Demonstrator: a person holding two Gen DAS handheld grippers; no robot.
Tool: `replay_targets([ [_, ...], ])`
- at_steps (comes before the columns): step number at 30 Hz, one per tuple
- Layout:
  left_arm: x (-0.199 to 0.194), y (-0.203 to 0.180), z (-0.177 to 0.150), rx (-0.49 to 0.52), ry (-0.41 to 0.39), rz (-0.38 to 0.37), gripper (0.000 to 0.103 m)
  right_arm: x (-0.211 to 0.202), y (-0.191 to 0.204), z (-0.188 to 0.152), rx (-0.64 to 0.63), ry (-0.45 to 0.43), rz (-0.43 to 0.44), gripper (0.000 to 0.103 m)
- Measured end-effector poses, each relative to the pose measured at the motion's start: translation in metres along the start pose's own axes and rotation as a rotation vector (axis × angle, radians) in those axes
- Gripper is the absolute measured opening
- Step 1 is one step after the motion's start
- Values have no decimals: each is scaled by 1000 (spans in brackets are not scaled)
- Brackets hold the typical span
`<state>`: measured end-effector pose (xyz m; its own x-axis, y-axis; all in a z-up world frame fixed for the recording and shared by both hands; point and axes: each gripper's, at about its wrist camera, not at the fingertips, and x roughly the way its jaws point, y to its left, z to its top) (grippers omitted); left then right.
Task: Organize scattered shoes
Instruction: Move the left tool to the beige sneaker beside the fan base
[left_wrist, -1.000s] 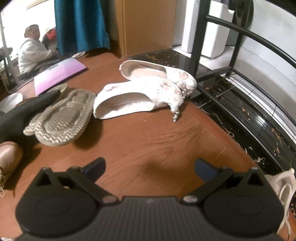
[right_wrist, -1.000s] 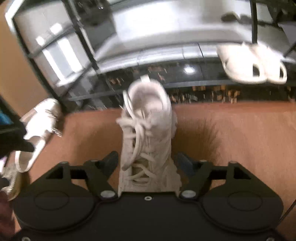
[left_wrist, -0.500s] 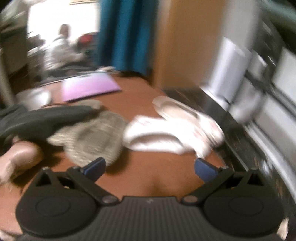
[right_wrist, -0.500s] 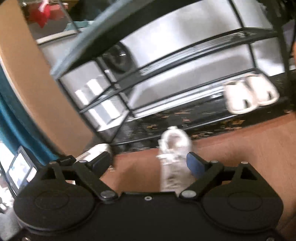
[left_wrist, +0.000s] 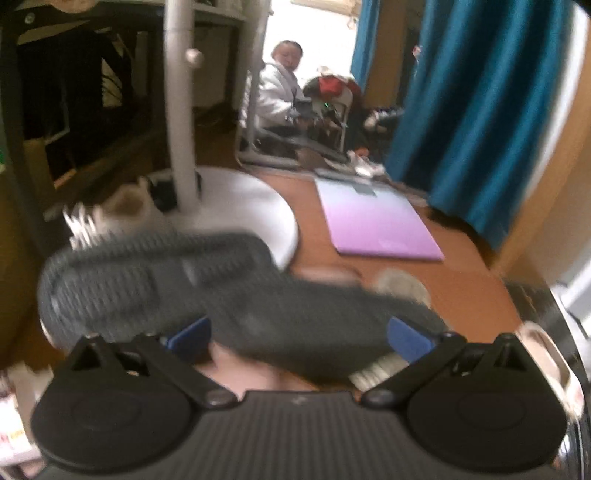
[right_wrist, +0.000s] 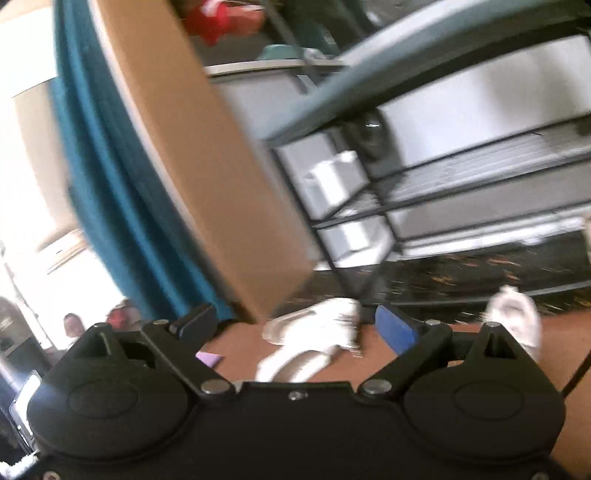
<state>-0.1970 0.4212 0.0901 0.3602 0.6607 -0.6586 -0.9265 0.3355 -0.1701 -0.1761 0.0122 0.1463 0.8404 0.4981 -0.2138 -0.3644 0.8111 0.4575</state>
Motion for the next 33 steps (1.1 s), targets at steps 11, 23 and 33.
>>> replay_targets([
  [11, 53, 89, 83, 32, -82, 137, 102, 31, 134, -31, -132, 58, 196, 98],
  [23, 122, 166, 90, 203, 111, 70, 102, 28, 172, -69, -215, 195, 311, 99],
  [33, 156, 172, 77, 305, 274, 22, 101, 34, 172, -79, -217, 236, 318, 101],
])
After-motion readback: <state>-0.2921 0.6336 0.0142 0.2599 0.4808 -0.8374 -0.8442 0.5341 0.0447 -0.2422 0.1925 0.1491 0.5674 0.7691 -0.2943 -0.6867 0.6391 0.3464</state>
